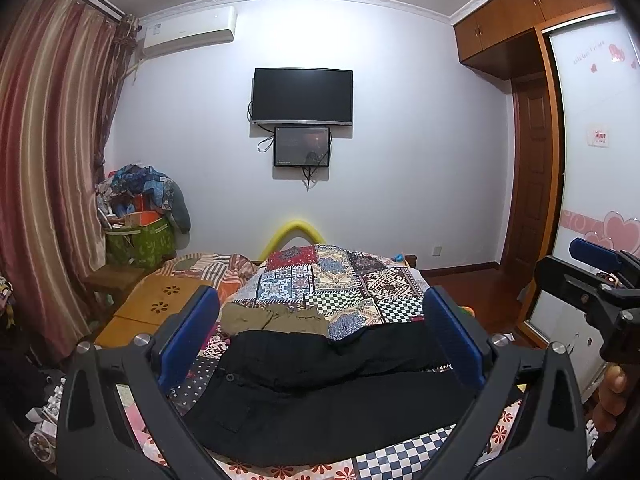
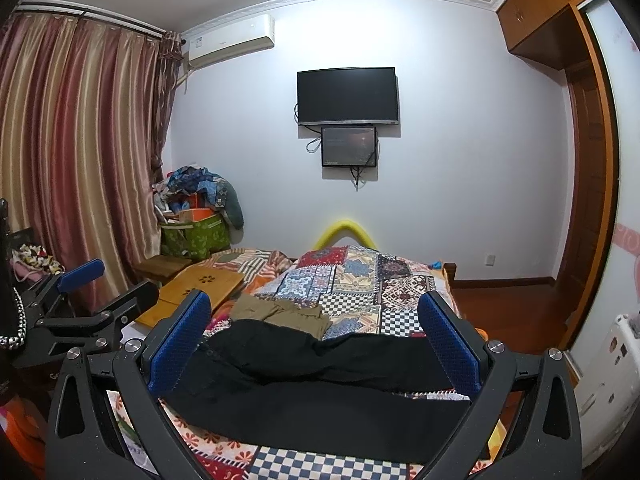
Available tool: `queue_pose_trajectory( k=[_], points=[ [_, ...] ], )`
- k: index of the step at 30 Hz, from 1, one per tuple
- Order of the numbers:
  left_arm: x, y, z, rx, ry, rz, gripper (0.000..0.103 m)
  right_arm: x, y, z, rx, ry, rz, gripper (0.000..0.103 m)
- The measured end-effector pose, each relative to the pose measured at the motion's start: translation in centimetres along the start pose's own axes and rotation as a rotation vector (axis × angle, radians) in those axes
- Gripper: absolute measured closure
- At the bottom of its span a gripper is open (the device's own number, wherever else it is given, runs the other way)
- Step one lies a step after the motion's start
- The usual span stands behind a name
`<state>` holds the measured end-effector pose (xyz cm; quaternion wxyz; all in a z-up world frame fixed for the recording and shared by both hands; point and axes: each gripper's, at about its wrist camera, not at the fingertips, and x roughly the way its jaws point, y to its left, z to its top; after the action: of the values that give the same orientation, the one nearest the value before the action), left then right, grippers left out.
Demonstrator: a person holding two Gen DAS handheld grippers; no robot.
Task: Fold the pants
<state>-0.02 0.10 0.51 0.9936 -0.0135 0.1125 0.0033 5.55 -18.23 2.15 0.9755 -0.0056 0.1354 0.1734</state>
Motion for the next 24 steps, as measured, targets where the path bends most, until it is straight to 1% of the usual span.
queue_pose_trajectory(
  k=[24],
  points=[
    [0.37, -0.24, -0.02, -0.002, -0.005, -0.008, 0.000, 0.01, -0.12, -0.23, 0.006, -0.002, 0.003, 0.000]
  ],
)
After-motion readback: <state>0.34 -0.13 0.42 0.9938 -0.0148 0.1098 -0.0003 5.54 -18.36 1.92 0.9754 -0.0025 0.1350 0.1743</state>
